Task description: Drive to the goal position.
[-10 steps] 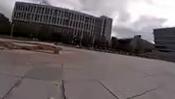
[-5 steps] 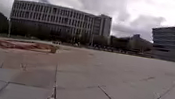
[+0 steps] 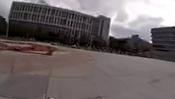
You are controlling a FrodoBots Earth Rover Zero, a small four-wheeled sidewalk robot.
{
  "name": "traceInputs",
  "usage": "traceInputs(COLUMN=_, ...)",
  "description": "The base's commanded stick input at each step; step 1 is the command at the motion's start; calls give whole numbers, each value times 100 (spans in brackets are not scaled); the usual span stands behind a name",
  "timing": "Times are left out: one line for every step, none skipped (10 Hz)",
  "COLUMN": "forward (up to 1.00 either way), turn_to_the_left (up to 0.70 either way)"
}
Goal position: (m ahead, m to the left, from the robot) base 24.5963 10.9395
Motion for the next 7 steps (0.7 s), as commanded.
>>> traceInputs(forward=70, turn_to_the_left=1)
traceInputs(forward=70, turn_to_the_left=1)
traceInputs(forward=70, turn_to_the_left=1)
traceInputs(forward=70, turn_to_the_left=1)
traceInputs(forward=70, turn_to_the_left=1)
traceInputs(forward=70, turn_to_the_left=1)
traceInputs(forward=70, turn_to_the_left=1)
